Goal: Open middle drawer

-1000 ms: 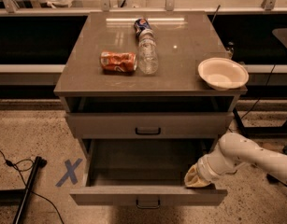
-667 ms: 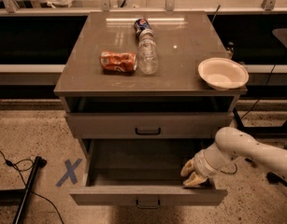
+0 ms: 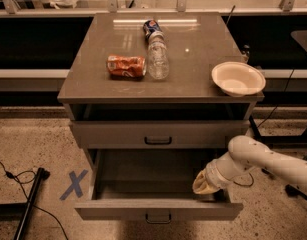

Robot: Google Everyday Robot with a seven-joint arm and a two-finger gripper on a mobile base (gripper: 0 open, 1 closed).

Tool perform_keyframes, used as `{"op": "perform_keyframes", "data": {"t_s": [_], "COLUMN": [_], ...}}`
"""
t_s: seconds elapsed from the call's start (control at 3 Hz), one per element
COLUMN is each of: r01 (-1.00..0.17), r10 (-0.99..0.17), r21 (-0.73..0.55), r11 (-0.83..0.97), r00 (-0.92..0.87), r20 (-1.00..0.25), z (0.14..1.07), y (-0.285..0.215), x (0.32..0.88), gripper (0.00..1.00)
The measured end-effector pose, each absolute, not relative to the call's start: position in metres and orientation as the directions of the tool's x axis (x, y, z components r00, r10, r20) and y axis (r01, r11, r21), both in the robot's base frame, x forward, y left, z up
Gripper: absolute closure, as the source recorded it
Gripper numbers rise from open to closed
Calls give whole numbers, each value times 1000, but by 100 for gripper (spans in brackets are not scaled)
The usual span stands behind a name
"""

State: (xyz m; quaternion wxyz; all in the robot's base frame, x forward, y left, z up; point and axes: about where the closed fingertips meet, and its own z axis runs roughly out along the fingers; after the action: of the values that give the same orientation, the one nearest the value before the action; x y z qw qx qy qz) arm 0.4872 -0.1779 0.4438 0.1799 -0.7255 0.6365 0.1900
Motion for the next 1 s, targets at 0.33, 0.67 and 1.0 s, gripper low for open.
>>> {"op": "perform_keyframes", "data": {"t_s": [0.33,0.67,1.0], "r01": [-994,-995,-993], "r10": [-851,-843,-832], "r21": [-23,-8,30], "r11": [-109,-102,-112], "r00": [105,91,77], "r20": [-515,-531,-550], "z": [422,395,385], "y": [-177,-169,-162], "x": [488,489,479], "gripper": [100,100,100]}}
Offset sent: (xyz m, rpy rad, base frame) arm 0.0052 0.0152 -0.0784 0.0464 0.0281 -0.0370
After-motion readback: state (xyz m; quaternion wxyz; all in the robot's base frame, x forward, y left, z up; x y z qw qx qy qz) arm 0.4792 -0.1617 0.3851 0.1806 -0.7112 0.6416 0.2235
